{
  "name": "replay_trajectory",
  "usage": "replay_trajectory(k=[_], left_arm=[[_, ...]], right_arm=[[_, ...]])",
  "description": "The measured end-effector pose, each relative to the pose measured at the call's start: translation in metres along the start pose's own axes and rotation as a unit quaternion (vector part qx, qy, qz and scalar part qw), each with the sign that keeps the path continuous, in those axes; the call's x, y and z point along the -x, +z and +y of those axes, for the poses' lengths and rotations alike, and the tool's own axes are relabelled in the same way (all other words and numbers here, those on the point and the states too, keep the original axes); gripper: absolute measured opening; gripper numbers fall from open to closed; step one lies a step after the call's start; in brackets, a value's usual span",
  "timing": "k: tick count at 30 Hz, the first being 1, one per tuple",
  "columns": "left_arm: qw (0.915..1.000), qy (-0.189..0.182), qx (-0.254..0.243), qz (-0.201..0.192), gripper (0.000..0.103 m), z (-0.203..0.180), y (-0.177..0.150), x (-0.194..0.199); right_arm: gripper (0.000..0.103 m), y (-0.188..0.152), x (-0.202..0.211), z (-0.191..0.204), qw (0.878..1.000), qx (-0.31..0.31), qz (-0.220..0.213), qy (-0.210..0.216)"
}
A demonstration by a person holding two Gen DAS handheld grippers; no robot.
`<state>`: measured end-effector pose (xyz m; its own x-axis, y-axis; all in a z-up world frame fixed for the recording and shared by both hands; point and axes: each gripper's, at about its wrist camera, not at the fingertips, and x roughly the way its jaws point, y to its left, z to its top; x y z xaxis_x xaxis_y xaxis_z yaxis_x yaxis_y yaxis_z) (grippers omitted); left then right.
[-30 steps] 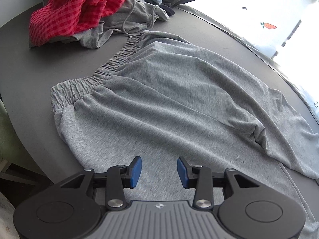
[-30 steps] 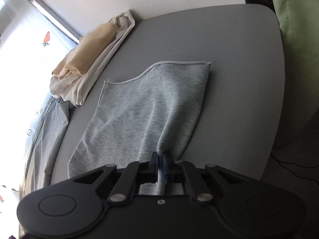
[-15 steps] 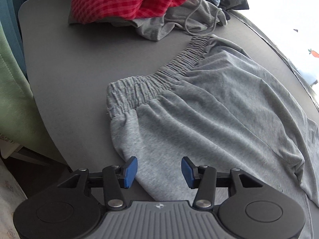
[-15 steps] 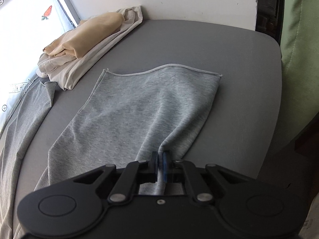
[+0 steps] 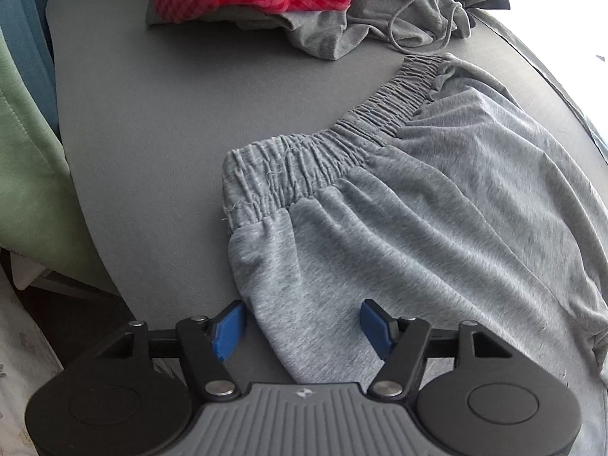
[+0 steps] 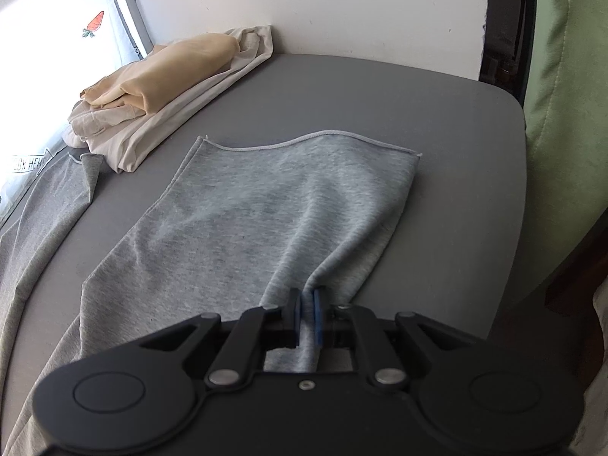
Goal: Fold clothes
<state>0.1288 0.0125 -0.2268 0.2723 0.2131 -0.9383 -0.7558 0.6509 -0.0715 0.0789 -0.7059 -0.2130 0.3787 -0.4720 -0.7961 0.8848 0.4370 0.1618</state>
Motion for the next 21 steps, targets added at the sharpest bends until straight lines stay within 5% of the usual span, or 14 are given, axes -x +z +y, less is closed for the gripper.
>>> replay_trajectory(k=[4, 5, 11, 13, 21], left_arm=[[0.9995, -0.008, 0.027, -0.011, 0.005, 0.012, 0.004, 0.002], [0.9988, -0.024, 0.041, -0.013, 0.002, 0.016, 0.006, 0.003], [0.9912, -0.081, 0.102, -0.021, 0.000, 0.030, 0.009, 0.011], [0.9864, -0.106, 0.123, -0.029, 0.000, 0.034, 0.012, 0.017], [0.9689, -0.164, 0.169, -0.075, 0.000, 0.035, 0.041, 0.061]], right_arm=[[0.008, -0.002, 0.001, 0.000, 1.000, 0.004, -0.005, 0.003], [0.008, -0.003, 0.001, 0.000, 1.000, 0.007, -0.006, 0.004], [0.008, 0.004, 0.001, -0.002, 1.000, 0.001, 0.014, 0.014], [0.001, 0.006, 0.004, -0.012, 0.998, -0.038, 0.026, 0.053], [0.001, 0.022, 0.050, -0.032, 0.976, -0.132, -0.052, 0.164]])
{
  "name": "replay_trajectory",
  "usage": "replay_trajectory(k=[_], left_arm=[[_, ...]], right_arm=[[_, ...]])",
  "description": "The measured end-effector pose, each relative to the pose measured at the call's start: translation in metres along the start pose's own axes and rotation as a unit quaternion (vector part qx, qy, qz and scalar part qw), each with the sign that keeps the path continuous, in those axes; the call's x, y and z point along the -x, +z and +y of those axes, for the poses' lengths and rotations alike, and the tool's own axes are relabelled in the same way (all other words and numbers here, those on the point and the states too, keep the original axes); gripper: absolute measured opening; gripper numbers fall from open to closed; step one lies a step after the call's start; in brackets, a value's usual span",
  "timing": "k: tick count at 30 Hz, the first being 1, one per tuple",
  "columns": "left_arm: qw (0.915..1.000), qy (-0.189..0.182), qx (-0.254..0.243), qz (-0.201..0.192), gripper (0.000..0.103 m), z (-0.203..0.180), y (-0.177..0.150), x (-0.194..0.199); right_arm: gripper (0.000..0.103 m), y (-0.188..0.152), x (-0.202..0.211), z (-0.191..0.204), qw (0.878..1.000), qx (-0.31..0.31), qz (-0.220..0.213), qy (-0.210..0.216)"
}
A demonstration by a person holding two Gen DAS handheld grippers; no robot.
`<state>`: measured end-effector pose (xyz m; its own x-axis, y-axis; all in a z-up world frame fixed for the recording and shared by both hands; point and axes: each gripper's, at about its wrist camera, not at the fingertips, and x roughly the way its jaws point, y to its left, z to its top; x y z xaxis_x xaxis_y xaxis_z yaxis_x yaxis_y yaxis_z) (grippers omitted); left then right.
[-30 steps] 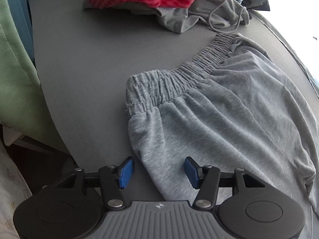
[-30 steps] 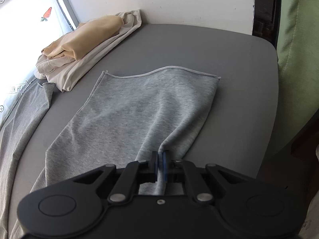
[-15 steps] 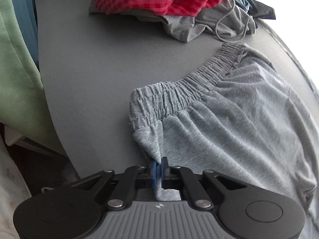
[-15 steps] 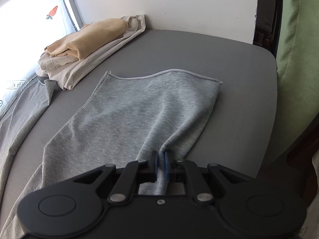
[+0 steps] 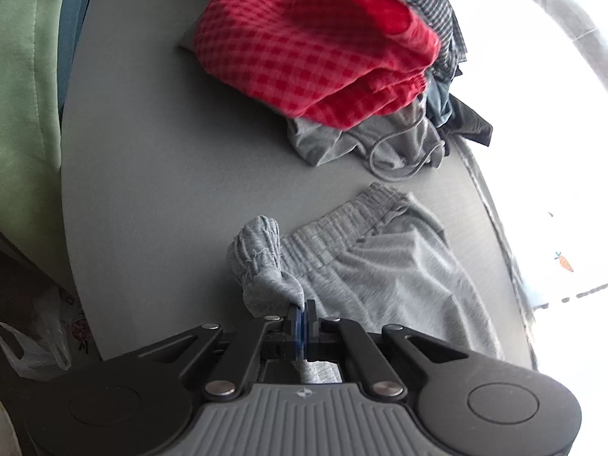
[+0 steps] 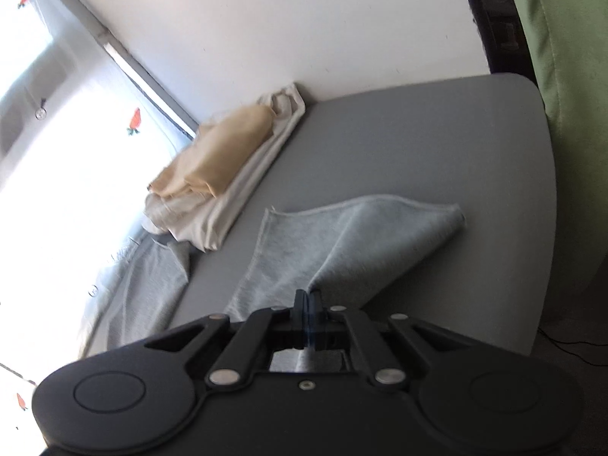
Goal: Fold clothes
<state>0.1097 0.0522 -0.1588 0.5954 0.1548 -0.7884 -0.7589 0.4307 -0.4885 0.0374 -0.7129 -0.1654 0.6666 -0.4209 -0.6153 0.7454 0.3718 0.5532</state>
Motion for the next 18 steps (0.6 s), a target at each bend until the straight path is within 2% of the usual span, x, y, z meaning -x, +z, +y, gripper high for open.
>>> replay_trajectory(k=[5, 9, 11, 13, 18], left_arm=[[0.9980, -0.033, -0.021, -0.050, 0.000, -0.034, 0.014, 0.036], [0.9924, -0.053, -0.060, -0.094, 0.000, -0.062, 0.021, 0.063], [0.9891, -0.048, -0.085, -0.110, 0.000, -0.073, 0.019, 0.067], [0.9886, -0.036, -0.094, -0.112, 0.000, -0.078, 0.015, 0.061], [0.9920, -0.023, -0.077, -0.097, 0.000, -0.081, 0.006, 0.040]], right_arm=[[0.000, 0.037, 0.034, 0.023, 0.995, -0.024, -0.066, 0.068], [0.000, 0.060, 0.056, 0.050, 0.987, -0.002, -0.112, 0.116], [0.000, 0.062, 0.057, 0.065, 0.986, 0.038, -0.122, 0.111], [0.000, 0.056, 0.046, 0.077, 0.986, 0.086, -0.117, 0.084], [0.000, 0.045, 0.016, 0.094, 0.988, 0.099, -0.097, 0.068]])
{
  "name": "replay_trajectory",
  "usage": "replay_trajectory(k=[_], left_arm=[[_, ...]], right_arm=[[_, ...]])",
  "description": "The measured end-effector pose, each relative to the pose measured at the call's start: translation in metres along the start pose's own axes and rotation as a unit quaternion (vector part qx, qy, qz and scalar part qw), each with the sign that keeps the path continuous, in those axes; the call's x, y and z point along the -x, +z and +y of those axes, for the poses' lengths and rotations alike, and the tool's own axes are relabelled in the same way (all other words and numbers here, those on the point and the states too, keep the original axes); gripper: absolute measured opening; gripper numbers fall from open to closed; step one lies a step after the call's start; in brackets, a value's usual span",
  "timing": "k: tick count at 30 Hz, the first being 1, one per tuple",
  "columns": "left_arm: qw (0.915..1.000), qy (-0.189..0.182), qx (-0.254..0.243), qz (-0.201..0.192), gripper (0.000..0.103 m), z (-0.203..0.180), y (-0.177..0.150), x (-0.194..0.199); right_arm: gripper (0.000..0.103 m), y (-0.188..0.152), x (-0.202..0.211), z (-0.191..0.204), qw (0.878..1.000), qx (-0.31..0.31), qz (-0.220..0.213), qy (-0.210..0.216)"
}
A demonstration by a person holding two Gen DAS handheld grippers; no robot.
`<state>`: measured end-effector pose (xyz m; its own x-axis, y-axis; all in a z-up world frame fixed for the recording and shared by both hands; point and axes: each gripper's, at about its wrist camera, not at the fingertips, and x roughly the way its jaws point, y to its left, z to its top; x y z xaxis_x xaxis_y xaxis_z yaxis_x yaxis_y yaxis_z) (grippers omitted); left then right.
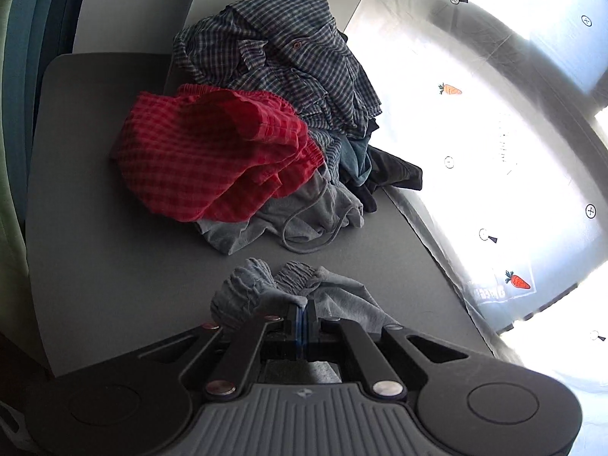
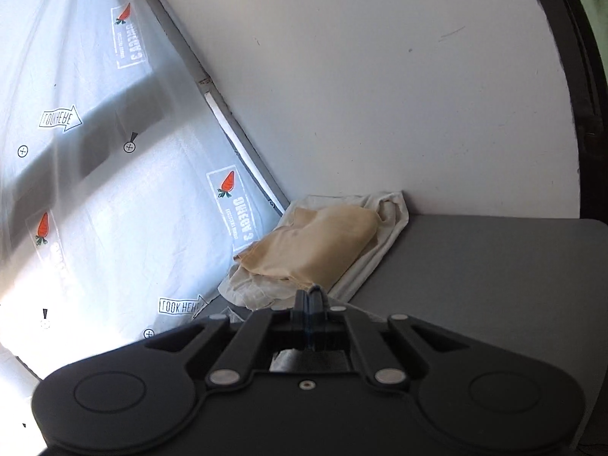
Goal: Fold clothes
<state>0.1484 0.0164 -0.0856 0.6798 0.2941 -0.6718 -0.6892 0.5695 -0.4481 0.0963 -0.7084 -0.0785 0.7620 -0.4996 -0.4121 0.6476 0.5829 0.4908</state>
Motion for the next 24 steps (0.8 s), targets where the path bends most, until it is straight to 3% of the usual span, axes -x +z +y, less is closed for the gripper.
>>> replay_trajectory(k=[2, 5, 11, 17, 21, 23, 24], left_arm=[[1.0000, 0.005, -0.006, -0.001, 0.000, -0.006, -0.001, -0.008], [0.9996, 0.017, -0.019, -0.009, 0.000, -0.020, -0.001, -0.020], [0.9985, 0.041, -0.034, -0.016, 0.000, -0.056, 0.011, -0.066], [0.9965, 0.058, -0.061, -0.005, 0.000, -0.108, 0.026, -0.138], [0.9956, 0.065, -0.068, -0.002, 0.000, -0.137, 0.032, -0.199], [0.9947, 0.083, -0.061, 0.006, 0.001, -0.146, 0.030, -0.232], [0.9941, 0.089, -0.061, 0.017, 0.008, -0.149, 0.029, -0.245]], right_arm=[[0.000, -0.002, -0.013, 0.012, 1.000, 0.022, -0.002, -0.014], [0.000, -0.005, -0.033, 0.047, 0.991, 0.131, -0.018, -0.030], [0.000, -0.003, -0.092, 0.110, 0.977, 0.213, -0.022, -0.020], [0.000, -0.012, -0.199, 0.194, 0.966, 0.259, 0.004, -0.004], [0.000, -0.037, -0.284, 0.246, 0.958, 0.286, 0.035, 0.000], [0.001, -0.052, -0.318, 0.266, 0.958, 0.281, 0.059, 0.007], [0.002, -0.060, -0.332, 0.273, 0.956, 0.281, 0.079, 0.004]])
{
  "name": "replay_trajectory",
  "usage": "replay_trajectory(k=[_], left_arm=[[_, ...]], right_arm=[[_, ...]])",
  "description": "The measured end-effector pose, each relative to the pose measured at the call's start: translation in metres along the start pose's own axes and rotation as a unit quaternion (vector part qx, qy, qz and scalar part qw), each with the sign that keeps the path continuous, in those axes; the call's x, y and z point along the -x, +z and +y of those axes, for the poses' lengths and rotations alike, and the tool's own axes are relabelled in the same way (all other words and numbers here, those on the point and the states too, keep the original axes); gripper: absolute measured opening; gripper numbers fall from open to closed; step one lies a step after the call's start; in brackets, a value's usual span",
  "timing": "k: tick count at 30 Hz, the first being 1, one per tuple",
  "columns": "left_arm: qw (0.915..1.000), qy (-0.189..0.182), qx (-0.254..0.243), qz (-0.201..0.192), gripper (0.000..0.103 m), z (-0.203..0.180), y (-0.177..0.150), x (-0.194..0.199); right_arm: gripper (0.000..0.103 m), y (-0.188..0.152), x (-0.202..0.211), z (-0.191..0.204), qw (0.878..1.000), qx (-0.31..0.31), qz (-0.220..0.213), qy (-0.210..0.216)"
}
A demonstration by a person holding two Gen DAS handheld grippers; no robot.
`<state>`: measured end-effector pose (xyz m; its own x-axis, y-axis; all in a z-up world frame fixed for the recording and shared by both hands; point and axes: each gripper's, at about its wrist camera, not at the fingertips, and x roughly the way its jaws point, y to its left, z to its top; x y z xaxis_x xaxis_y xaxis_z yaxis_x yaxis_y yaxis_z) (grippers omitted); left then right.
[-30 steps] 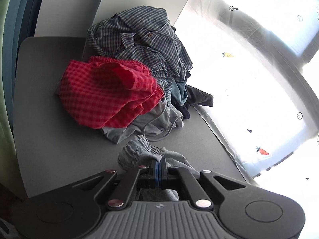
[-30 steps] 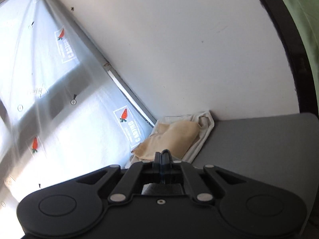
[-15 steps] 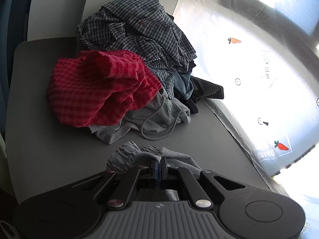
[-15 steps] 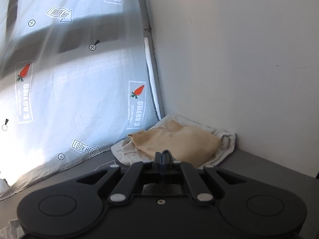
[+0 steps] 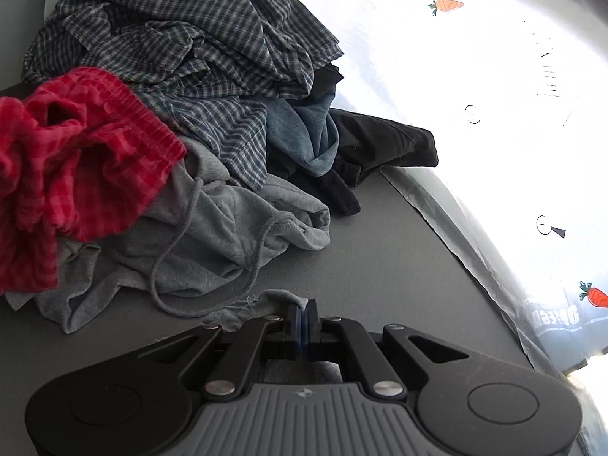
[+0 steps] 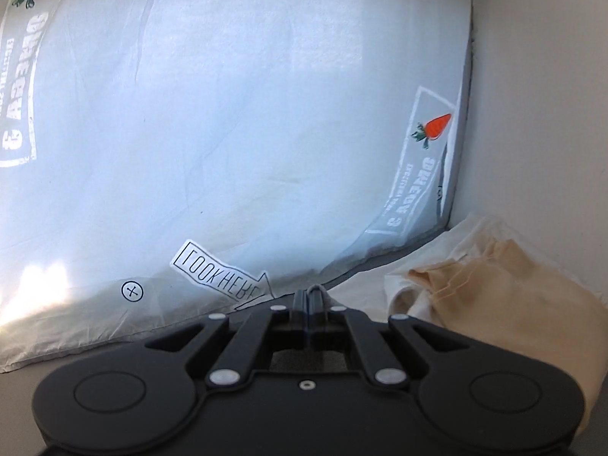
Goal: Fold clothes
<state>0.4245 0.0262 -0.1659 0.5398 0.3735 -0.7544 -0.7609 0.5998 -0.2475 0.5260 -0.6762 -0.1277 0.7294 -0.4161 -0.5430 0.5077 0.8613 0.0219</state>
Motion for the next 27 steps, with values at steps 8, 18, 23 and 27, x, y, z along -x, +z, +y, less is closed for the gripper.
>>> replay_trajectory(k=[8, 18, 23, 27], left_arm=[[0.9940, 0.030, -0.099, 0.035, 0.055, -0.003, -0.031, -0.001], [0.9795, 0.042, -0.161, 0.113, 0.064, 0.036, -0.123, 0.029], [0.9845, 0.027, -0.105, 0.138, 0.065, 0.054, -0.122, 0.039], [0.9874, -0.007, -0.029, 0.156, 0.066, 0.077, -0.118, 0.044]], right_arm=[[0.092, -0.062, 0.029, 0.041, 0.998, 0.027, 0.055, 0.027], [0.097, -0.176, 0.109, -0.017, 0.985, -0.049, 0.164, 0.035], [0.098, -0.189, 0.122, -0.033, 0.978, -0.097, 0.180, 0.049], [0.103, -0.199, 0.133, -0.029, 0.971, -0.131, 0.179, 0.088]])
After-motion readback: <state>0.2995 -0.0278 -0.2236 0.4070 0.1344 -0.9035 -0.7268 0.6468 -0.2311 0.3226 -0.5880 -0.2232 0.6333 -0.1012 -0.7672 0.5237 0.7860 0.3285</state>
